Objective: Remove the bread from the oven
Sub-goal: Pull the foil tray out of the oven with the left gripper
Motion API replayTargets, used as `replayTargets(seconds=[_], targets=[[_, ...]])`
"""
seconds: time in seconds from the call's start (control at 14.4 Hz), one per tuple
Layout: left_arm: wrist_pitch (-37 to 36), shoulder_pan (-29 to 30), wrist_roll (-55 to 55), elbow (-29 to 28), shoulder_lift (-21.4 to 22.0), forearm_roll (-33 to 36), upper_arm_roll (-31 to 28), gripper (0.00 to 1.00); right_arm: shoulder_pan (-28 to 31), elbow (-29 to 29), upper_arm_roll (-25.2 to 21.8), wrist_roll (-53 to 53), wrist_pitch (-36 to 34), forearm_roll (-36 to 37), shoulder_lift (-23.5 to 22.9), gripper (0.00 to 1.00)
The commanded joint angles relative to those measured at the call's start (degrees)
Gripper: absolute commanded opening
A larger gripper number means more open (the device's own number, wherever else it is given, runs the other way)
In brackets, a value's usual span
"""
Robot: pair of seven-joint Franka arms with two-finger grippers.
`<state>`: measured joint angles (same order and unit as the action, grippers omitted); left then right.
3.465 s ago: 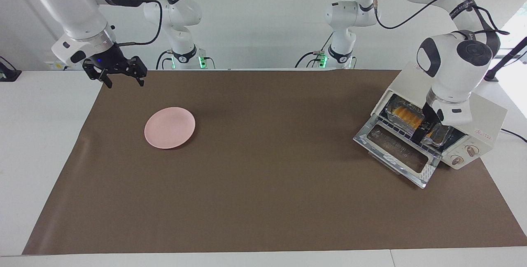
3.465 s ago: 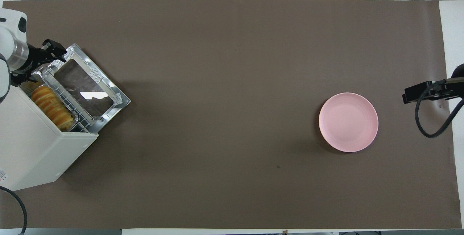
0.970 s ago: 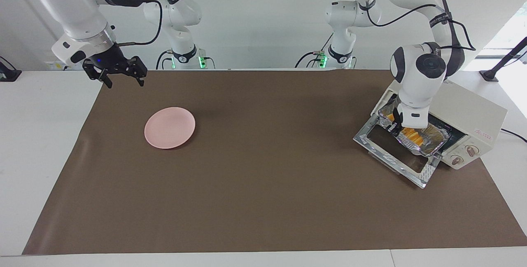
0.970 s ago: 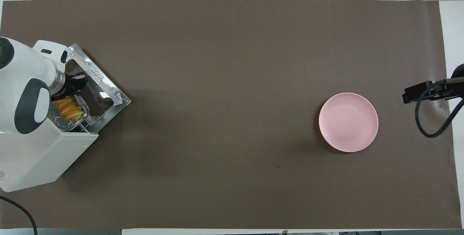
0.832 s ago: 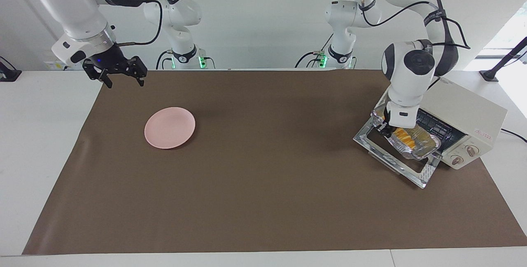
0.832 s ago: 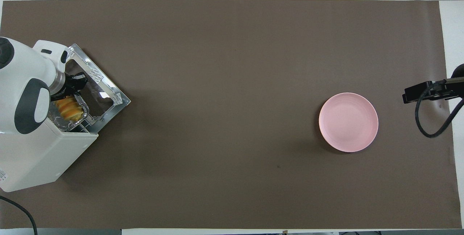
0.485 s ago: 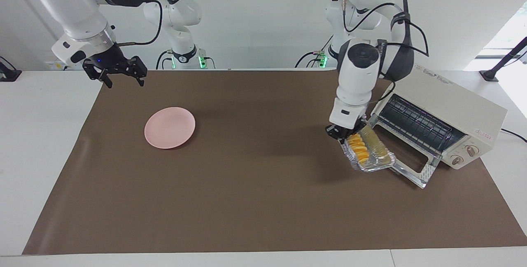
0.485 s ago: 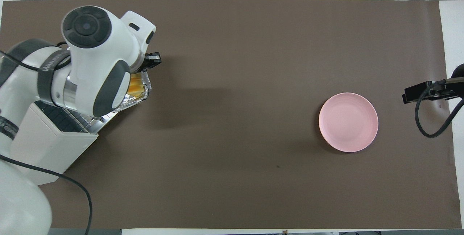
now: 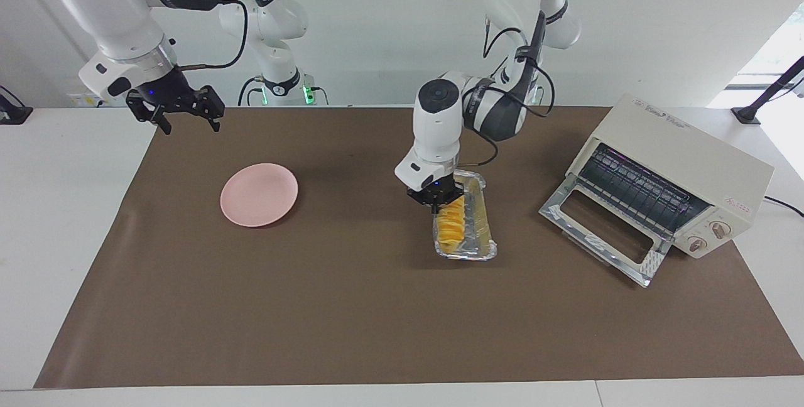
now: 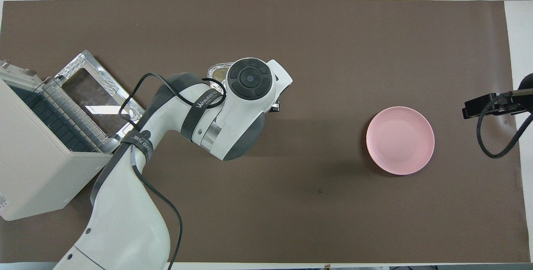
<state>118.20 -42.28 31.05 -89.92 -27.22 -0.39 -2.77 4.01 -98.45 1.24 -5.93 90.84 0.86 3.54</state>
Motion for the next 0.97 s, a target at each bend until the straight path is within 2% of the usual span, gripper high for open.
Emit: replayTargets(seconds=[0.0, 0.42, 0.49, 0.55, 0.69, 0.83, 0.9], targets=[[-3.32, -3.16, 2.08, 8.16, -5.47, -2.42, -1.45, 0.00, 0.73, -0.43, 0.43, -0.67, -0.40, -1.03, 0.68, 1.00], [-3.77, -5.45, 7.98, 9.23, -6.36, -2.51, -1.45, 0.00, 0.73, -0.43, 0.43, -0.75, -0.40, -1.03, 0.68, 1.00], [-3.68, -5.45, 8.06, 9.15, -6.27, -2.51, -1.36, 0.30, 0.73, -0.43, 0.34, -0.67, -0.40, -1.03, 0.68, 1.00], [-3.51, -5.45, 8.24, 9.14, -6.36, -2.51, -1.36, 0.66, 0.73, -0.43, 0.43, -0.75, -0.40, -1.03, 0.68, 1.00], [-3.68, -5.45, 9.81, 9.14, -6.27, -2.51, -1.45, 1.00, 0.73, -0.43, 0.34, -0.75, -0.40, -1.03, 0.68, 1.00], [-4.55, -5.36, 10.96, 9.67, -5.75, -2.51, -3.27, 1.00, 0.73, -0.43, 0.43, -0.66, -0.40, -1.03, 0.68, 1.00], [-4.73, -4.75, 10.79, 9.67, -3.92, -2.94, -5.73, 1.00, 0.73, -0.34, 0.34, -0.66, -0.40, -1.03, 0.68, 1.00]])
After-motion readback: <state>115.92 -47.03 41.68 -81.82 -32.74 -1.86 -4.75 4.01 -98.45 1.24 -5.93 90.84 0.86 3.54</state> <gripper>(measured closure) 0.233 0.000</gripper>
